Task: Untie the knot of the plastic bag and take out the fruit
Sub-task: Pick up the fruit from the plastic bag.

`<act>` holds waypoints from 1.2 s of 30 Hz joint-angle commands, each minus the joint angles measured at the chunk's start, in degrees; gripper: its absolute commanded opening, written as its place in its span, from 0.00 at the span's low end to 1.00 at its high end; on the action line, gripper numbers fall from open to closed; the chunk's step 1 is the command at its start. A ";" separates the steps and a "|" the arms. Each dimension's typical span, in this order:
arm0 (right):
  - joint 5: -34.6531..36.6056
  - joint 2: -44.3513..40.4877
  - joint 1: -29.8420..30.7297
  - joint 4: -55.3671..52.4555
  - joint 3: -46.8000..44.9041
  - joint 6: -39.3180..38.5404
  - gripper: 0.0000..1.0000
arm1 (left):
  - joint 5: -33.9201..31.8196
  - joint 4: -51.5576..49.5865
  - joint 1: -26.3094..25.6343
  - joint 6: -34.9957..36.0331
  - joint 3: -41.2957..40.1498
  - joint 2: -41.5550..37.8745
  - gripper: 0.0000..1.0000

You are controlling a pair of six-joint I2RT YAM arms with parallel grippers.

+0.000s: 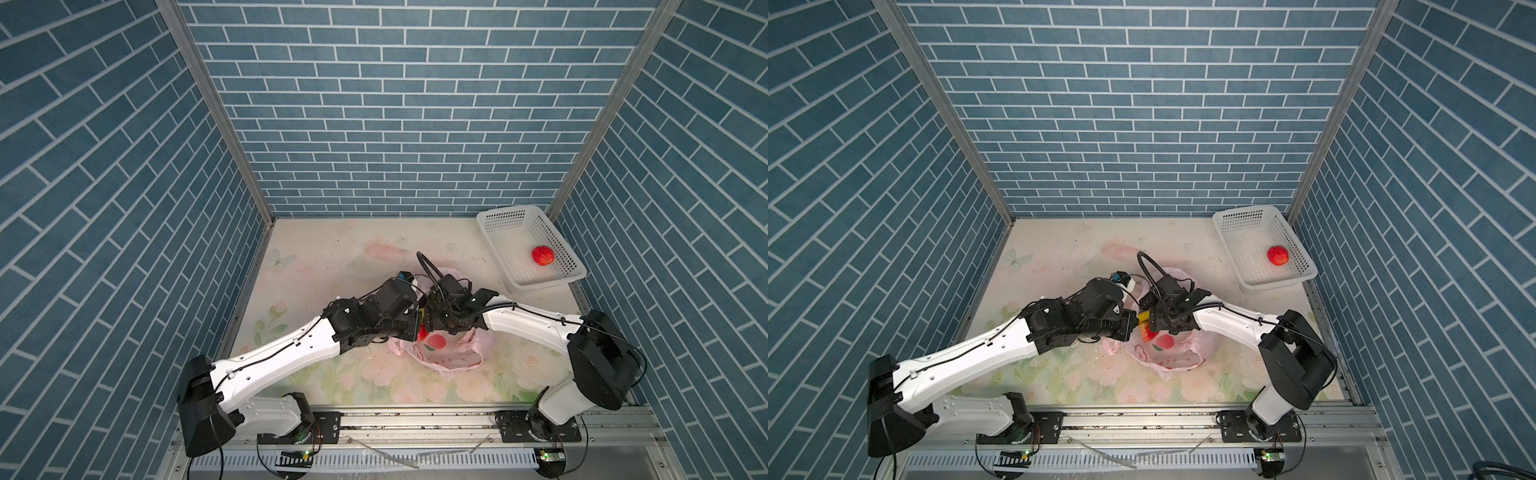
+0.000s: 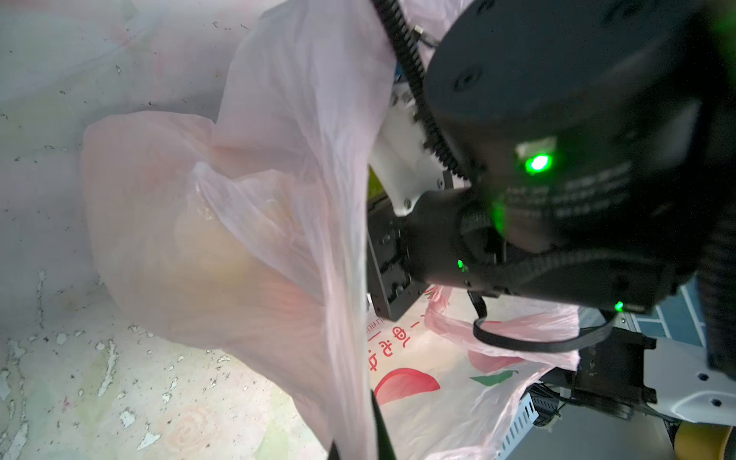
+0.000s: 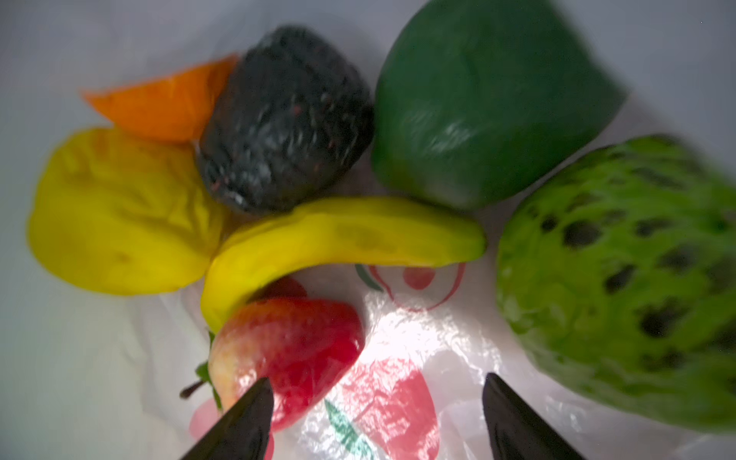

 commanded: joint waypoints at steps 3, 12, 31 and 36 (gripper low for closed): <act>2.08 3.09 -0.94 6.09 2.48 12.47 0.84 | 1.63 -1.08 0.22 0.16 -1.45 -0.46 0.00; 5.81 5.85 -1.30 10.17 3.47 21.72 0.75 | 2.25 0.14 0.22 0.11 -2.06 -0.20 0.00; 10.26 12.24 -1.29 11.12 4.73 28.80 0.58 | 2.82 0.25 -0.23 0.16 -1.64 -0.09 0.00; 10.73 14.06 -1.30 11.78 5.23 28.85 0.61 | 3.04 0.42 -0.25 0.15 -1.46 0.23 0.00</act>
